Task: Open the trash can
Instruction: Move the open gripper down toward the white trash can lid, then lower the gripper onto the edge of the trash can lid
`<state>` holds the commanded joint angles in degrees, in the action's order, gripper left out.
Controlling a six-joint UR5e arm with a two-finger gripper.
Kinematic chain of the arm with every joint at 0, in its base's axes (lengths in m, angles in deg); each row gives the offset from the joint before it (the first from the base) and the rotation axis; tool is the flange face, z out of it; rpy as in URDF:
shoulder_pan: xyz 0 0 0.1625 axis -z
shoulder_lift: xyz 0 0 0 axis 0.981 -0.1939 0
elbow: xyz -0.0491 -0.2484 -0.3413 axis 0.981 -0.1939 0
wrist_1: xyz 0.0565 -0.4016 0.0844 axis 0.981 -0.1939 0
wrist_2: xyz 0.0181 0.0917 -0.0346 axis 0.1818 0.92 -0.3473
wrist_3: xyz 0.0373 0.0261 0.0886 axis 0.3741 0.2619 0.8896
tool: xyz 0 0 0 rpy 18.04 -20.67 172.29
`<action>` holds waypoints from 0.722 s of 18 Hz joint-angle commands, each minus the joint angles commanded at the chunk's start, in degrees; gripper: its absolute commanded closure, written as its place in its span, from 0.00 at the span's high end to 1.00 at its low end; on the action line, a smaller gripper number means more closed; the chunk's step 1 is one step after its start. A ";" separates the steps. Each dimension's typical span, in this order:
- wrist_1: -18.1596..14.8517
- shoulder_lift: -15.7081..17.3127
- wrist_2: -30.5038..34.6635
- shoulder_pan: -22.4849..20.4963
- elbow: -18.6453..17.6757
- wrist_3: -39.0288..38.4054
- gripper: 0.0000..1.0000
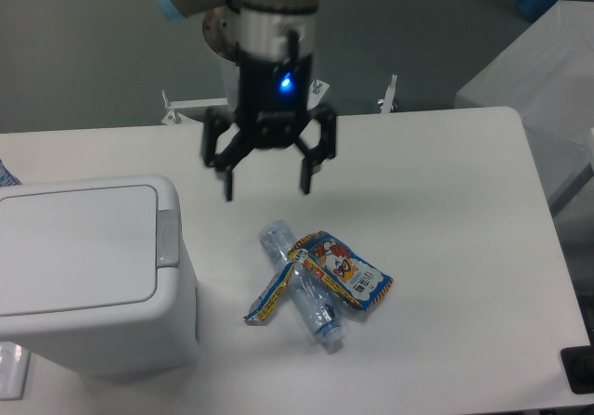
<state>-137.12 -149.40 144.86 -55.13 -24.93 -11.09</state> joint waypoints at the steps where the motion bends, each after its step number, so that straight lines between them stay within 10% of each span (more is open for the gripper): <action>1: 0.00 -0.35 0.00 0.53 0.09 -0.09 1.00; 13: 0.00 -1.85 -0.09 2.29 -0.09 -0.27 1.00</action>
<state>-137.12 -151.25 144.78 -52.84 -25.02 -11.35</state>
